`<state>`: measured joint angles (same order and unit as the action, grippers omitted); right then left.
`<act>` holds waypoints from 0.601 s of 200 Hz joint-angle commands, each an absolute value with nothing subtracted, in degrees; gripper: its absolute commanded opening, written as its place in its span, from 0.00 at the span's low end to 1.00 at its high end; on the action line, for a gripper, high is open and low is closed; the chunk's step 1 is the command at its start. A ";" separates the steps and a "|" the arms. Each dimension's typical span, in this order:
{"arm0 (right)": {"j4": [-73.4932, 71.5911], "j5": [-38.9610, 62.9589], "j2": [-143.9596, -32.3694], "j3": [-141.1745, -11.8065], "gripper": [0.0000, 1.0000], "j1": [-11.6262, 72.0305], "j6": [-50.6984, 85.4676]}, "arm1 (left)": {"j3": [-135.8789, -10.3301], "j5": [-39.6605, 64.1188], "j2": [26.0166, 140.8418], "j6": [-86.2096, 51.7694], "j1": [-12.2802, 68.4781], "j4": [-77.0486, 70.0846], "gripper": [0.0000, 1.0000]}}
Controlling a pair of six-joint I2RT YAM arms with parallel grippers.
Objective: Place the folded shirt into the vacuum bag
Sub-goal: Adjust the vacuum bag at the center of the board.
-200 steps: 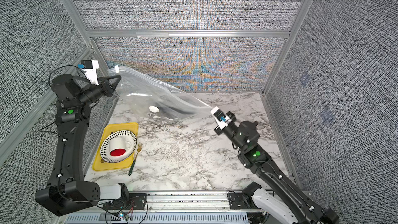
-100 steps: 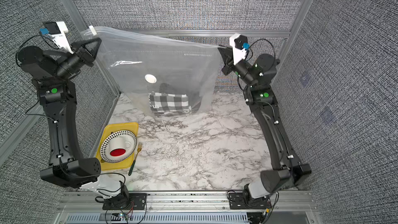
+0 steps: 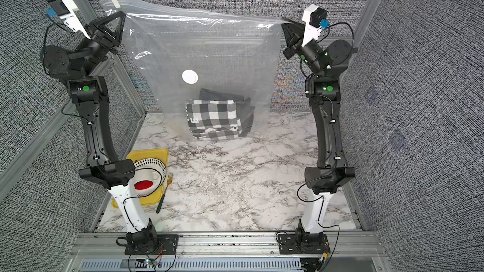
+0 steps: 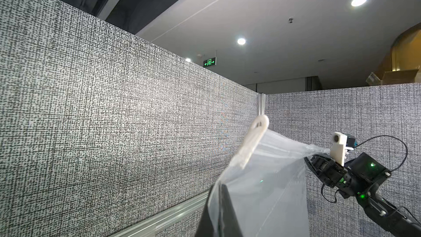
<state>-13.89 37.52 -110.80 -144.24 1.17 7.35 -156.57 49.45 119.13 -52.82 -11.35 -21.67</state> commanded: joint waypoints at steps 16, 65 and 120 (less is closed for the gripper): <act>-16.23 36.36 -102.32 -136.63 0.00 -1.62 7.65 | -134.46 43.63 108.37 -60.10 -12.13 -37.92 0.00; -18.03 38.99 -61.58 -72.40 0.00 -1.66 8.55 | -72.68 40.99 69.28 -44.18 -11.01 -27.77 0.00; 6.11 39.57 -43.03 -55.61 0.00 -1.75 9.08 | -59.82 34.97 44.20 -27.47 -10.99 13.76 0.00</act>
